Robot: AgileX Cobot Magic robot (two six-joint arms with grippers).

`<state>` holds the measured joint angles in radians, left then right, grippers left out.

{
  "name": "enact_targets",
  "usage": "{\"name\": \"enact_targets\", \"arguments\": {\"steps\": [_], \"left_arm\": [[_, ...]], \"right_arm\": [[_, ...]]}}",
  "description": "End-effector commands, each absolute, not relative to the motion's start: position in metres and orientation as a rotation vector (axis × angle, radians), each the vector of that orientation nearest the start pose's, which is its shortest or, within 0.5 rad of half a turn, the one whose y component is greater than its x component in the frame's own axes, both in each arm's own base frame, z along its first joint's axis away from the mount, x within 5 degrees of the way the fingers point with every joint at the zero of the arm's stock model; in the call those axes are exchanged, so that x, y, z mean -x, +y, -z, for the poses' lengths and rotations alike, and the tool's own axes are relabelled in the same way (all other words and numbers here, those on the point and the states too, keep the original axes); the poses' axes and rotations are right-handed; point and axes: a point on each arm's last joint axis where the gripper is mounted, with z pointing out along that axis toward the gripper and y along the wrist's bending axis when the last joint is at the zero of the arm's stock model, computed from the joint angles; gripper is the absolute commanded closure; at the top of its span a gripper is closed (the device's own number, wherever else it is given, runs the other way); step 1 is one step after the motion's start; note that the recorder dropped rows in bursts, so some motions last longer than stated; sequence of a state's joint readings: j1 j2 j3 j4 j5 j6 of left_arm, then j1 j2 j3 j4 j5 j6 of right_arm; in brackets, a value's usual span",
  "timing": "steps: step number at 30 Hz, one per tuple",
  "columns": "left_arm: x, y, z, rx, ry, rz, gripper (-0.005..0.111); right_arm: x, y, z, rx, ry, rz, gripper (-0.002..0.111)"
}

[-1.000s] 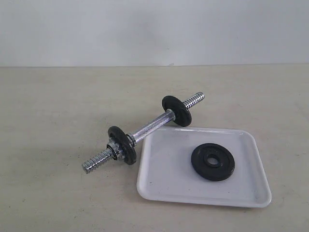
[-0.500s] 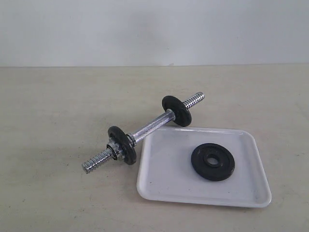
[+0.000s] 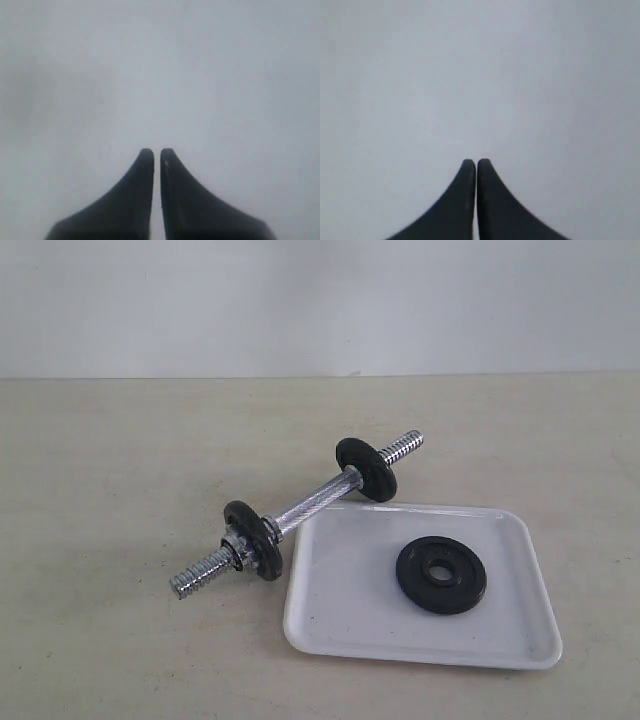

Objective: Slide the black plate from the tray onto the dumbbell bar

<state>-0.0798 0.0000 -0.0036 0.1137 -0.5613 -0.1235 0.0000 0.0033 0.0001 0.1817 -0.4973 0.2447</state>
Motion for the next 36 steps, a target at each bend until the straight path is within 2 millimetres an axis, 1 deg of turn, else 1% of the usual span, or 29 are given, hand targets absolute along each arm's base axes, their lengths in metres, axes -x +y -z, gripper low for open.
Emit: {"name": "enact_targets", "arguments": {"steps": [1,3,6,8,9,10,11,12,13,14,15,17,18,19,21,22,25,26,27,28,29,30,33,36], "left_arm": [[-0.019,-0.009,-0.278,-0.077,0.636,0.199,0.102],[-0.013,-0.009,-0.282,-0.084,0.564,0.204,0.102],[-0.011,-0.009,-0.283,-0.067,0.542,0.269,0.102],[-0.015,-0.009,-0.281,-0.038,0.589,0.327,0.102],[-0.018,-0.009,-0.279,-0.027,0.628,0.355,0.102],[-0.023,-0.011,-0.275,-0.021,0.708,0.382,0.102],[-0.03,-0.013,-0.269,-0.02,0.818,0.397,0.102],[-0.034,-0.014,-0.267,-0.022,0.913,0.4,0.102],[-0.039,-0.015,-0.265,-0.033,1.038,0.366,0.102],[-0.042,-0.014,-0.264,-0.031,1.147,0.326,0.102],[-0.044,-0.011,-0.263,0.006,1.227,0.309,0.102],[-0.048,-0.008,-0.269,0.071,1.313,0.309,0.102],[-0.051,-0.008,-0.275,0.05,1.33,0.283,0.102],[-0.055,-0.01,-0.28,0.021,1.337,0.274,0.102],[-0.063,-0.016,-0.289,-0.061,1.351,0.273,0.102],[-0.069,-0.021,-0.293,-0.126,1.366,0.269,0.102],[-0.088,-0.039,-0.297,-0.358,1.445,0.32,0.102],[-0.096,-0.046,-0.295,-0.443,1.501,0.352,0.102],[-0.103,-0.052,-0.292,-0.522,1.572,0.398,0.102],[-0.111,-0.057,-0.287,-0.577,1.651,0.446,0.102],[-0.118,-0.062,-0.283,-0.629,1.735,0.523,0.102],[-0.123,-0.068,-0.28,-0.645,1.788,0.639,0.102],[-0.135,-0.081,-0.272,-0.745,1.867,0.863,0.102],[-0.145,-0.088,-0.266,-0.837,1.887,0.996,0.102]], "right_arm": [[-0.021,-0.013,-0.276,-0.293,0.617,-0.397,0.108],[-0.015,-0.014,-0.28,-0.282,0.533,-0.391,0.108],[-0.011,-0.015,-0.283,-0.28,0.482,-0.407,0.108],[-0.011,-0.014,-0.283,-0.283,0.477,-0.456,0.108],[-0.013,-0.014,-0.281,-0.291,0.507,-0.458,0.108],[-0.017,-0.013,-0.28,-0.288,0.561,-0.457,0.108],[-0.022,-0.009,-0.281,-0.264,0.658,-0.446,0.108],[-0.029,-0.003,-0.282,-0.222,0.8,-0.414,0.108],[-0.035,0.002,-0.282,-0.153,0.975,-0.336,0.108],[-0.038,0.003,-0.282,-0.13,1.137,-0.266,0.108],[-0.04,0.0,-0.283,-0.149,1.265,-0.211,0.108],[-0.045,-0.006,-0.287,-0.221,1.428,-0.152,0.108],[-0.049,-0.008,-0.289,-0.21,1.508,-0.081,0.108],[-0.053,-0.009,-0.291,-0.177,1.585,-0.015,0.108],[-0.06,-0.008,-0.293,-0.105,1.741,0.042,0.108],[-0.065,-0.005,-0.294,-0.05,1.825,0.042,0.108],[-0.082,0.009,-0.295,0.136,2.023,-0.054,0.108],[-0.086,0.014,-0.296,0.207,2.056,-0.095,0.108],[-0.092,0.021,-0.295,0.278,2.105,-0.174,0.108],[-0.095,0.026,-0.295,0.313,2.132,-0.237,0.108],[-0.098,0.031,-0.295,0.338,2.156,-0.301,0.108],[-0.102,0.037,-0.294,0.36,2.179,-0.397,0.108],[-0.109,0.047,-0.297,0.348,2.152,-0.571,0.108],[-0.113,0.047,-0.297,0.375,2.131,-0.557,0.108]]}}
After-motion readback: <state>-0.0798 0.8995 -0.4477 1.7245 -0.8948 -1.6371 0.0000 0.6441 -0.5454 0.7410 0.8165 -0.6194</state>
